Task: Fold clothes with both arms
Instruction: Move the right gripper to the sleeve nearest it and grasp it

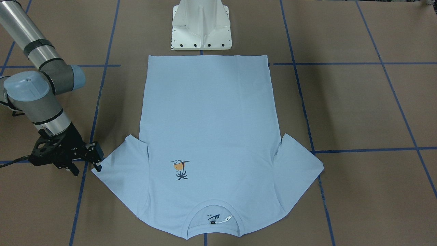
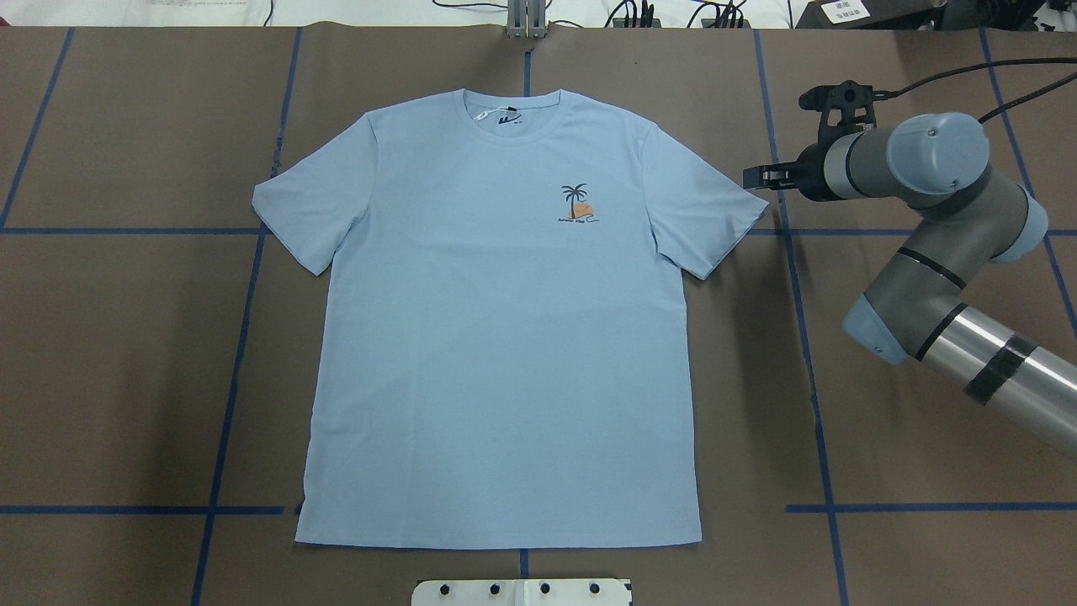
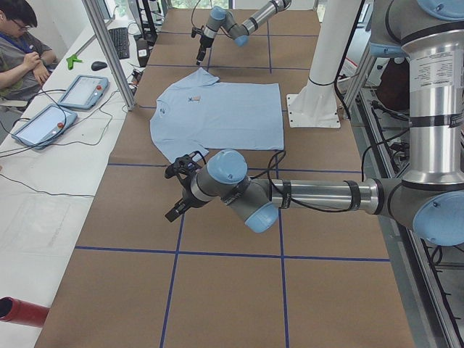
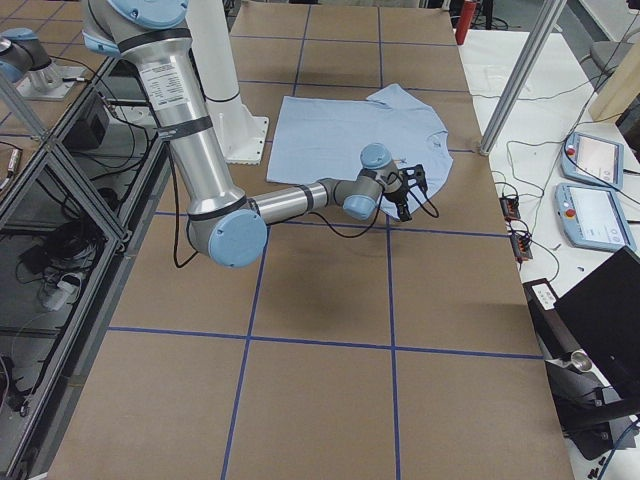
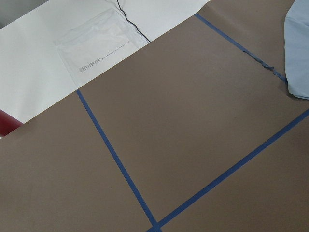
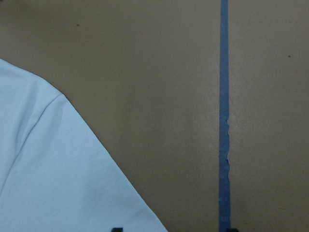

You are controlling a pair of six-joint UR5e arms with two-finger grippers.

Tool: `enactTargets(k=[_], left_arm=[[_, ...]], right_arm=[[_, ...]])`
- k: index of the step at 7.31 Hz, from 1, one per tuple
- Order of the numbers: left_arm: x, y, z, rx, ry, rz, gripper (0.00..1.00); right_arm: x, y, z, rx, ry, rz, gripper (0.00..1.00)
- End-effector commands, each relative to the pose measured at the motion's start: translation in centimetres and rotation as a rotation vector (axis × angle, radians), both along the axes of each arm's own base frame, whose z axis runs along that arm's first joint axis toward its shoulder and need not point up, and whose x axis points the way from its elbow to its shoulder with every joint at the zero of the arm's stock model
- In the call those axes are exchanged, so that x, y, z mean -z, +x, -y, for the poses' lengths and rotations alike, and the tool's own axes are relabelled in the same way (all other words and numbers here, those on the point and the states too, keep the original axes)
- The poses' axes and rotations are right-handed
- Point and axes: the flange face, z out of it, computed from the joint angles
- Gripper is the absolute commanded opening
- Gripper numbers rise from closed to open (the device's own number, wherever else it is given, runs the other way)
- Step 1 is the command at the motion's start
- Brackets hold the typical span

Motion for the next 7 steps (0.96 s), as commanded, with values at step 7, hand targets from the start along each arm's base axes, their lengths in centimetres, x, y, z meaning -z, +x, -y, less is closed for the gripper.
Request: enactTargets(k=[7], left_arm=[[0.0, 0.0, 0.2, 0.000, 0.001, 0.001, 1.00]], right_arm=[[-1.6, -3.0, -0.6, 0.010, -0.009, -0.029, 0.48]])
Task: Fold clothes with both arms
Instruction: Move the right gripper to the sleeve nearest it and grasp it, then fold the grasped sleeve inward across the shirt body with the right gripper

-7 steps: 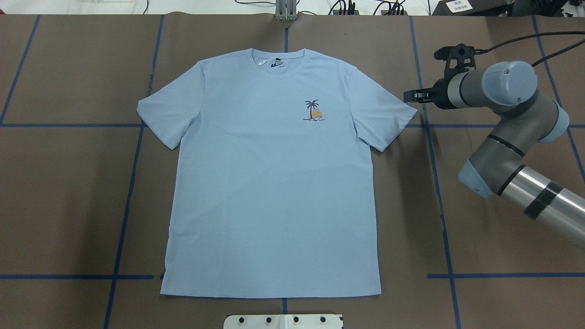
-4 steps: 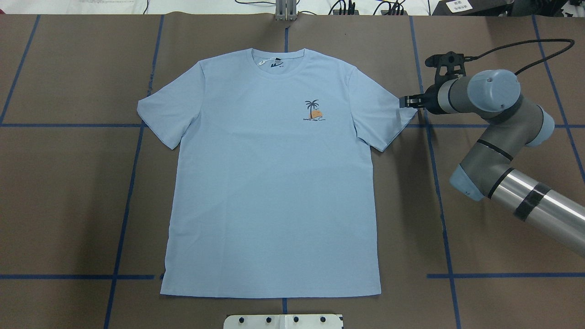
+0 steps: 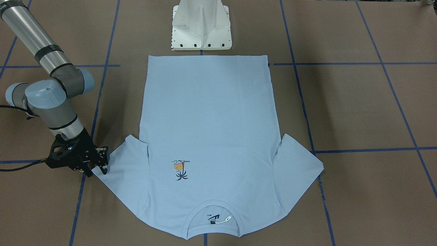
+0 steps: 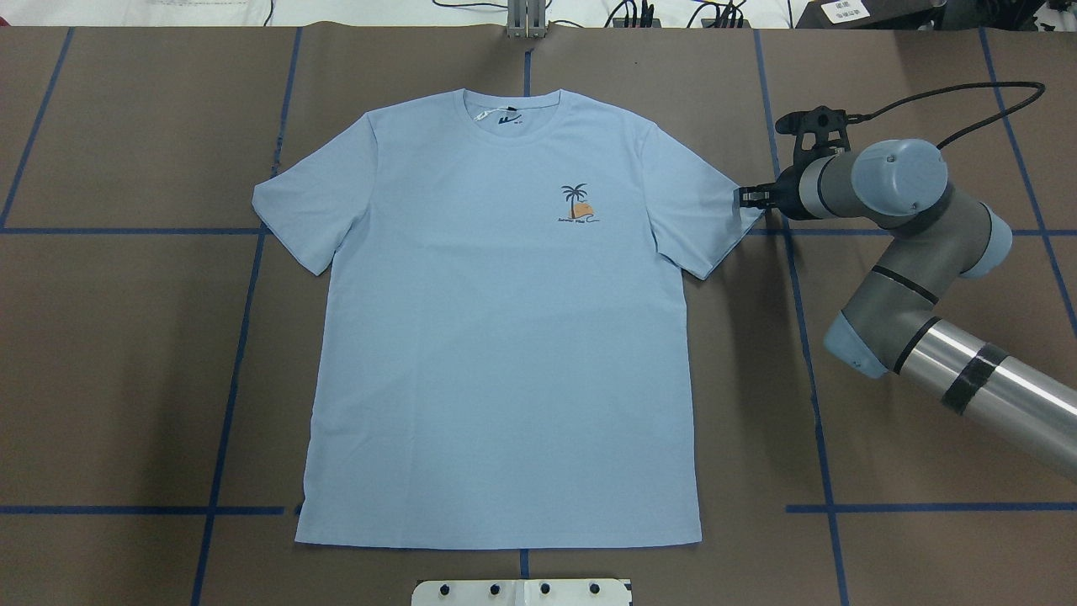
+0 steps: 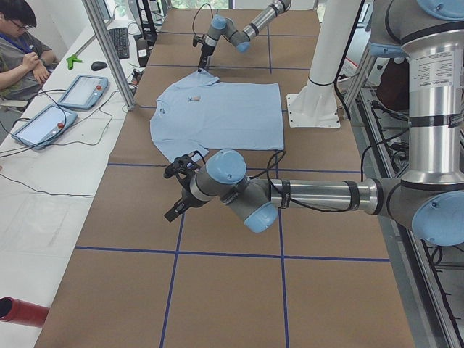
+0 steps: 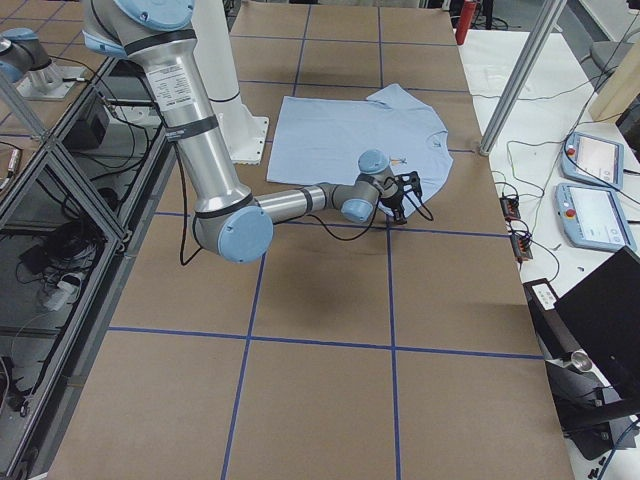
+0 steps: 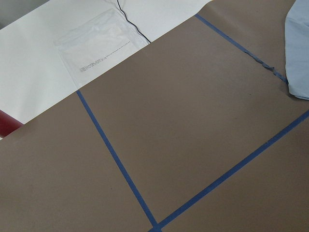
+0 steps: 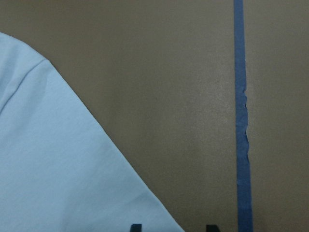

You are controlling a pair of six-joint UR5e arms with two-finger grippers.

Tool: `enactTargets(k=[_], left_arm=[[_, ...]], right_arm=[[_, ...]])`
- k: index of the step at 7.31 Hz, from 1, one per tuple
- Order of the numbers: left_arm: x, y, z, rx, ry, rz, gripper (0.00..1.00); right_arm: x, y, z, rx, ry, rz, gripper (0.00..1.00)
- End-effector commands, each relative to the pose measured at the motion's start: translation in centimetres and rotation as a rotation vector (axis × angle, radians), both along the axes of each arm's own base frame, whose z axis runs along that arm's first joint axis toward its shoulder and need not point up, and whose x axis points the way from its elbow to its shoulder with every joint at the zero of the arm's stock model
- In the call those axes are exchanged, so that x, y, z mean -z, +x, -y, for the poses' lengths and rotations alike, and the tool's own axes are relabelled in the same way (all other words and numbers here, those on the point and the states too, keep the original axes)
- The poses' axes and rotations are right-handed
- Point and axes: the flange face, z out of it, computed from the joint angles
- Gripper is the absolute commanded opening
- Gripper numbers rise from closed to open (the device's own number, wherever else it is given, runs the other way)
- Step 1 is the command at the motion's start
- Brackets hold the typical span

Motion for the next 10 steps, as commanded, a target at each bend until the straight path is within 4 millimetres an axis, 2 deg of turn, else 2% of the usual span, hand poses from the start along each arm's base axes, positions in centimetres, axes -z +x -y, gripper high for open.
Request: enactTargets(k=[1, 2, 5, 6, 7, 9, 10], left_arm=[[0.0, 0.0, 0.0, 0.000, 0.000, 0.000, 1.00], [0.0, 0.0, 0.0, -0.001, 0.000, -0.001, 1.00], [0.0, 0.0, 0.0, 0.000, 0.000, 0.000, 1.00], [0.1, 0.0, 0.0, 0.000, 0.002, 0.000, 1.00], [0.2, 0.0, 0.0, 0.001, 0.002, 0.000, 1.00], [0.0, 0.0, 0.0, 0.001, -0.001, 0.000, 1.00], [0.1, 0.0, 0.0, 0.000, 0.001, -0.002, 1.00]], right_arm=[[0.1, 0.1, -0.2, 0.000, 0.003, 0.005, 0.30], [0.4, 0.1, -0.1, 0.001, 0.007, 0.007, 0.03], [1.5, -0.2, 0.0, 0.001, 0.013, 0.015, 0.00], [4.2, -0.8, 0.6, -0.009, 0.002, 0.025, 0.00], [8.5, -1.6, 1.4, -0.038, -0.044, 0.016, 0.00], [16.7, -3.3, 0.5, -0.105, -0.104, -0.030, 0.00], [20.8, -6.4, -0.1, -0.155, -0.131, -0.031, 0.00]])
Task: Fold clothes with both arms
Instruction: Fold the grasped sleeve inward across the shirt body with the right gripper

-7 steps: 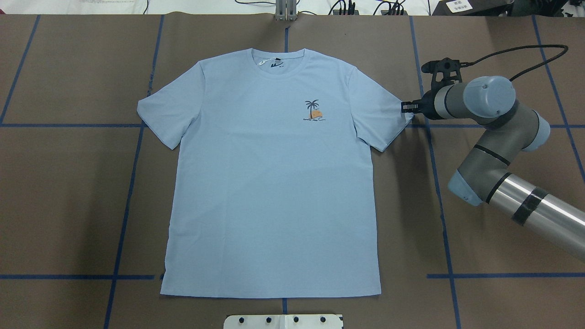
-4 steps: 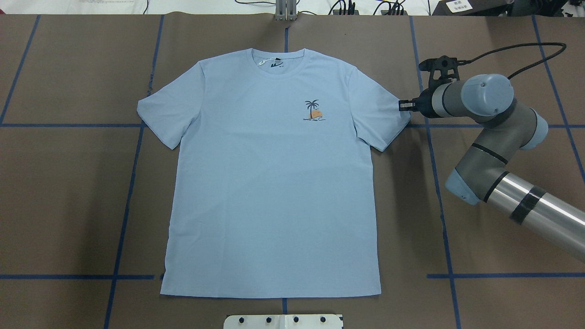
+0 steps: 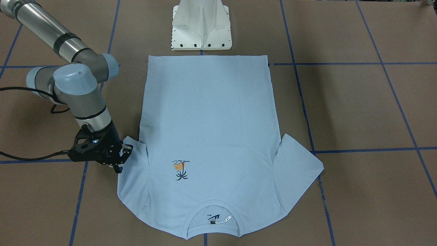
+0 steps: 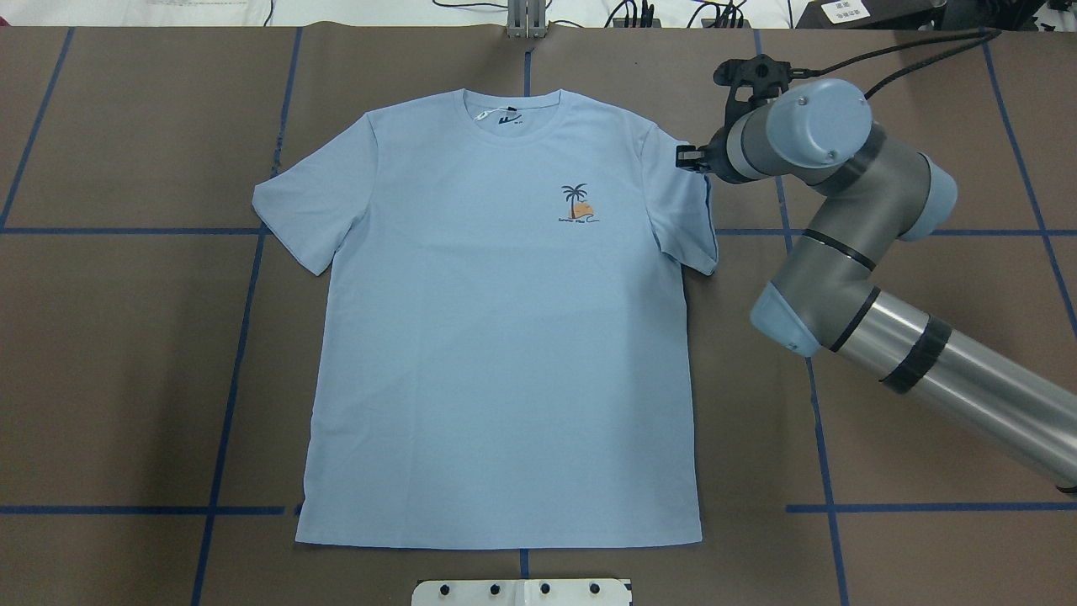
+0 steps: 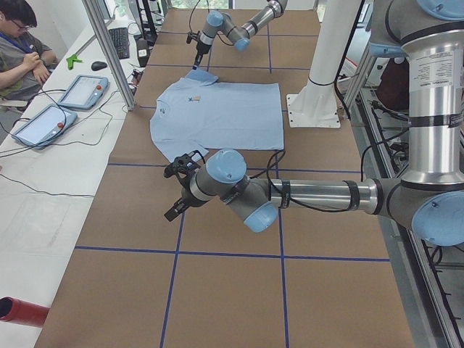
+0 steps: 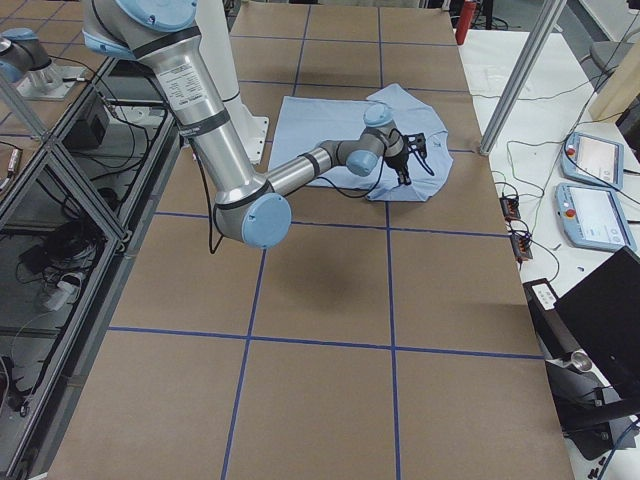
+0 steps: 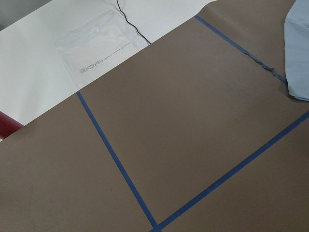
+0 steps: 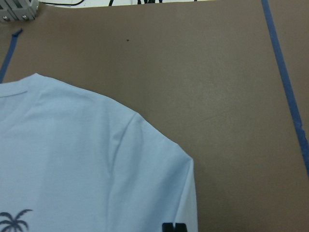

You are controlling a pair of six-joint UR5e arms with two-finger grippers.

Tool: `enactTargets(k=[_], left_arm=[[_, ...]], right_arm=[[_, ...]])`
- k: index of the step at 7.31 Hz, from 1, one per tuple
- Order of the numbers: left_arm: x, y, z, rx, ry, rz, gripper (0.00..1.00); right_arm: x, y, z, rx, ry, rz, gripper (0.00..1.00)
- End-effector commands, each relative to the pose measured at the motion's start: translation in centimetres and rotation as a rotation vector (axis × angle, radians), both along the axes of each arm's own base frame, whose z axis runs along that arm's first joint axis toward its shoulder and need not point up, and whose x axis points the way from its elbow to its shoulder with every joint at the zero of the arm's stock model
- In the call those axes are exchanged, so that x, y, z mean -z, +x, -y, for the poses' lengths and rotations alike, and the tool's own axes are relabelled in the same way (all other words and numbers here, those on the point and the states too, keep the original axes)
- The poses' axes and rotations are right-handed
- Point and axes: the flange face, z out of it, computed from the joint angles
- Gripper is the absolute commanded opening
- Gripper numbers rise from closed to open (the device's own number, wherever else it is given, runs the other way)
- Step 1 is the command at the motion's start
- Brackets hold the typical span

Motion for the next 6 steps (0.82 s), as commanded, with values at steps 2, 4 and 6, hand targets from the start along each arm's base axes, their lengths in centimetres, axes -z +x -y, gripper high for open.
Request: enactTargets(k=[2, 4, 6], left_arm=[[0.0, 0.0, 0.0, 0.000, -0.001, -0.002, 1.00], [0.0, 0.0, 0.1, 0.000, -0.001, -0.002, 1.00], [0.2, 0.1, 0.2, 0.000, 0.002, -0.001, 1.00]], right_arm=[[10.1, -7.2, -2.5, -0.119, -0.047, -0.010, 0.00], [10.0, -13.1, -4.4, -0.117, -0.007, -0.074, 0.00], [9.2, -15.4, -6.3, -0.139, 0.066, -0.095, 0.99]])
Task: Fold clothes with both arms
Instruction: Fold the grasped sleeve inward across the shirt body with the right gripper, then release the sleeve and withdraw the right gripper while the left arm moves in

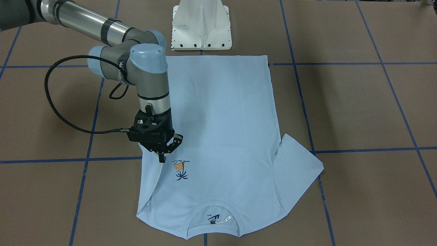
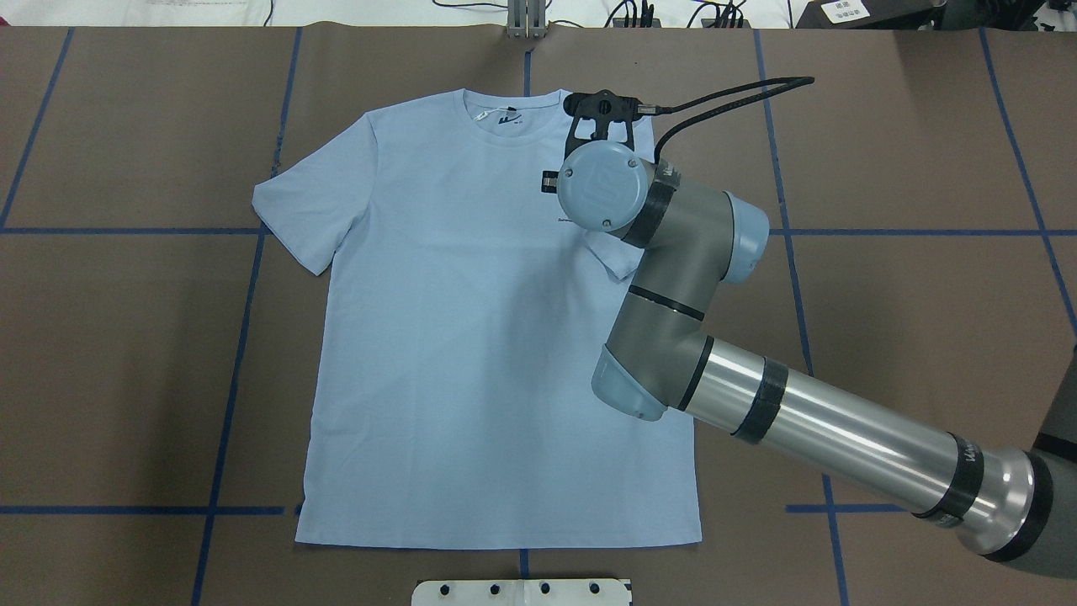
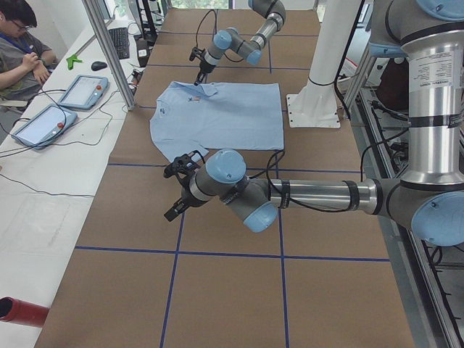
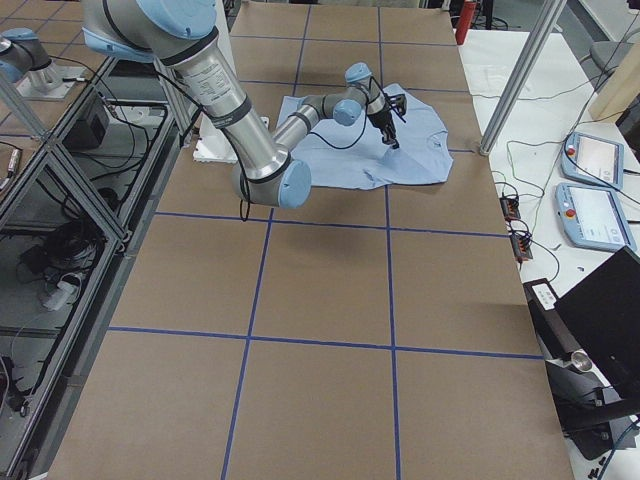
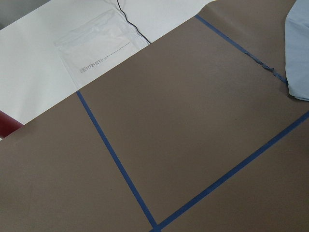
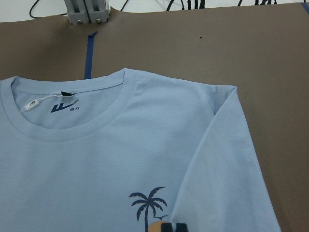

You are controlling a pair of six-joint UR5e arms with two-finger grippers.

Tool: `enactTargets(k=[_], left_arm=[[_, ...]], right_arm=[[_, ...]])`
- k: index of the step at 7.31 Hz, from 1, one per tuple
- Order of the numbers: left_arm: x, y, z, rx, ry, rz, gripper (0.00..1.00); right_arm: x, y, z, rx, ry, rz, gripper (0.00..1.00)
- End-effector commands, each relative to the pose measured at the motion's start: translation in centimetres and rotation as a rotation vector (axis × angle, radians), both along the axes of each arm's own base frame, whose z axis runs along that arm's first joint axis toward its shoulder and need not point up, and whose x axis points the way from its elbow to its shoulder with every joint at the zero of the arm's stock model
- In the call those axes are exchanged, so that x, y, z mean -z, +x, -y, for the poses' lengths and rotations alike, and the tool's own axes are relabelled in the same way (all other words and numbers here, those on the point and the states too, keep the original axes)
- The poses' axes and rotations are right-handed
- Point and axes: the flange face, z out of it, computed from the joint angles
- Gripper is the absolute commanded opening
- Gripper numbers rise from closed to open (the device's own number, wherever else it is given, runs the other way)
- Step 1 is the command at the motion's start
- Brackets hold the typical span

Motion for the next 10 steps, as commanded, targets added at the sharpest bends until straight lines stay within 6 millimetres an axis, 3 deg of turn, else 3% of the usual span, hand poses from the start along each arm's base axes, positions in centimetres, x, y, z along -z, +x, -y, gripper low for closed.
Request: enactTargets(k=[1, 2, 3, 5, 6, 7, 8, 10], left_arm=[[0.1, 0.0, 0.1, 0.000, 0.002, 0.000, 1.00], [0.2, 0.0, 0.2, 0.000, 0.005, 0.000, 1.00], [0.5, 0.0, 0.5, -0.001, 0.011, -0.002, 1.00], [2.2, 0.2, 0.8, 0.008, 0.063, -0.021, 1.00], [3.3, 1.8, 2.0, 0.015, 0.032, -0.065, 1.00], [5.3, 4.1, 3.8, 0.067, -0.072, -0.166, 1.00], [7.5, 7.8, 5.6, 0.074, -0.157, -0.250, 0.98], [9.8, 15.8, 7.9, 0.184, -0.270, -0.319, 0.84]], right_arm=[[0.0, -1.9, -1.3, -0.002, 0.056, -0.017, 1.00], [2.2, -0.7, -0.3, 0.030, 0.078, 0.000, 1.00], [3.9, 1.9, 2.2, 0.108, 0.006, 0.069, 1.00], [4.3, 9.2, 7.7, 0.220, -0.022, 0.082, 1.00], [4.3, 13.5, 9.6, 0.272, -0.030, 0.075, 1.00], [4.2, 18.1, 10.6, 0.324, -0.036, 0.059, 1.00], [2.5, 23.2, 11.9, 0.356, -0.037, 0.063, 1.00], [-3.6, 32.3, 12.4, 0.430, 0.009, 0.021, 1.00]])
